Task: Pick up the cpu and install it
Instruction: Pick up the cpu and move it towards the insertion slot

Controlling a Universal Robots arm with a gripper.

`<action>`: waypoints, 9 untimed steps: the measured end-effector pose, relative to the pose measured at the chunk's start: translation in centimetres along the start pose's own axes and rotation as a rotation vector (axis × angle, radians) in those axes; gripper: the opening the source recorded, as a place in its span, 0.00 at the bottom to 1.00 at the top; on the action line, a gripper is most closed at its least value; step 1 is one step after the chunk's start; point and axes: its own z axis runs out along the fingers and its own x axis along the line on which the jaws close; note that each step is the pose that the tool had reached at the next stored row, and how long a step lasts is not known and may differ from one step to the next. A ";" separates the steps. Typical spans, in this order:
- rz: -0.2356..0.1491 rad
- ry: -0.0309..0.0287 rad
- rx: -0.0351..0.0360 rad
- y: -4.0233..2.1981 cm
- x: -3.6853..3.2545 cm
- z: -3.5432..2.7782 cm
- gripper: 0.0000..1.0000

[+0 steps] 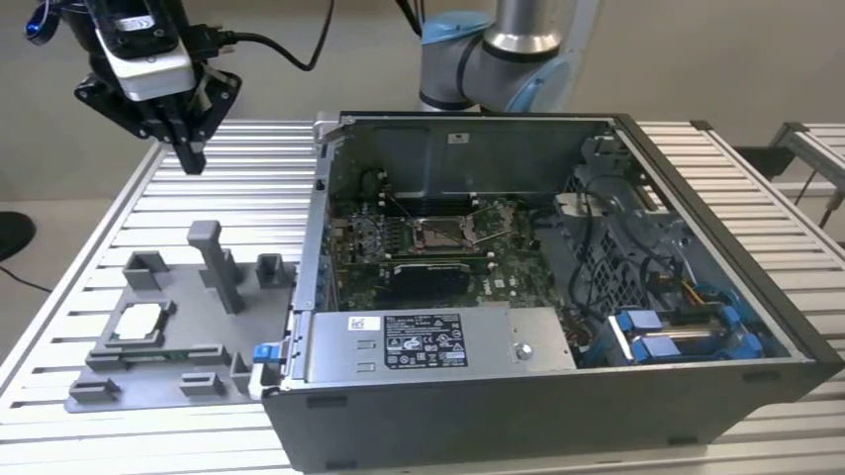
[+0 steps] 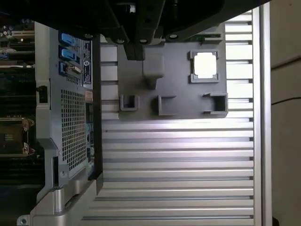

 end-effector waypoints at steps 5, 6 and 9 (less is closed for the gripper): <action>-0.004 0.0002 0.0000 -0.04 1.34 0.03 0.00; -0.004 0.0004 0.0000 -0.05 1.63 0.03 0.00; -0.004 0.0004 0.0000 -0.07 2.61 0.03 0.00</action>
